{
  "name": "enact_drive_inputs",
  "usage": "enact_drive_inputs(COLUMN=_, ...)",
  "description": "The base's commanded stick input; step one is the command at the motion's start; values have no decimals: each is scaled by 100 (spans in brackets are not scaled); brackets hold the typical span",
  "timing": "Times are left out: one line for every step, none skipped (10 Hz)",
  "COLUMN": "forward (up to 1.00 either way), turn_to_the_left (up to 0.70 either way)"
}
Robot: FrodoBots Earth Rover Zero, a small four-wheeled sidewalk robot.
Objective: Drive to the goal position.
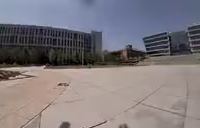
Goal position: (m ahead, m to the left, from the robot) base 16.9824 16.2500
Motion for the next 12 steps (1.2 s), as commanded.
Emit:
enact_drive_inputs(forward=70, turn_to_the_left=0)
enact_drive_inputs(forward=70, turn_to_the_left=0)
enact_drive_inputs(forward=70, turn_to_the_left=0)
enact_drive_inputs(forward=70, turn_to_the_left=0)
enact_drive_inputs(forward=70, turn_to_the_left=0)
enact_drive_inputs(forward=70, turn_to_the_left=0)
enact_drive_inputs(forward=70, turn_to_the_left=0)
enact_drive_inputs(forward=70, turn_to_the_left=0)
enact_drive_inputs(forward=70, turn_to_the_left=0)
enact_drive_inputs(forward=70, turn_to_the_left=0)
enact_drive_inputs(forward=70, turn_to_the_left=0)
enact_drive_inputs(forward=70, turn_to_the_left=0)
